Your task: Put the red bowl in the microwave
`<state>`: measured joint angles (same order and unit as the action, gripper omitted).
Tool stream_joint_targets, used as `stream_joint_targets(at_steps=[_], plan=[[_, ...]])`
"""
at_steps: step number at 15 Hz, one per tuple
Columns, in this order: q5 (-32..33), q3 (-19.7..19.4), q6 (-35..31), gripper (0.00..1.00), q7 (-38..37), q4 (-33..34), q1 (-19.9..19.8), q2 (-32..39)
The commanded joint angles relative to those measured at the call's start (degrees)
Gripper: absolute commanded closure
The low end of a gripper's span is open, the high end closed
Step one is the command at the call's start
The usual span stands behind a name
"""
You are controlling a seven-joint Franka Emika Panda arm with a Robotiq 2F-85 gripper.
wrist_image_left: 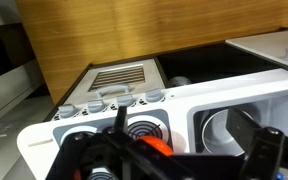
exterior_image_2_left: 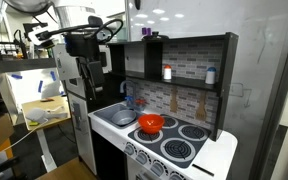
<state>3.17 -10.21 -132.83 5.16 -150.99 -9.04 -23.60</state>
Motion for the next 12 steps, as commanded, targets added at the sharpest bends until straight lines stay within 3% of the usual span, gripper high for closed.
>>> stream_joint_targets(at_steps=[1,8,12], plan=[[-0.6,-0.5,0.3,0.0,2.8,6.7,0.7,8.3],[-1.8,-0.5,0.5,0.0,4.8,18.3,0.1,21.2],[-6.3,-0.6,-0.3,0.0,3.7,23.0,-0.5,27.0]])
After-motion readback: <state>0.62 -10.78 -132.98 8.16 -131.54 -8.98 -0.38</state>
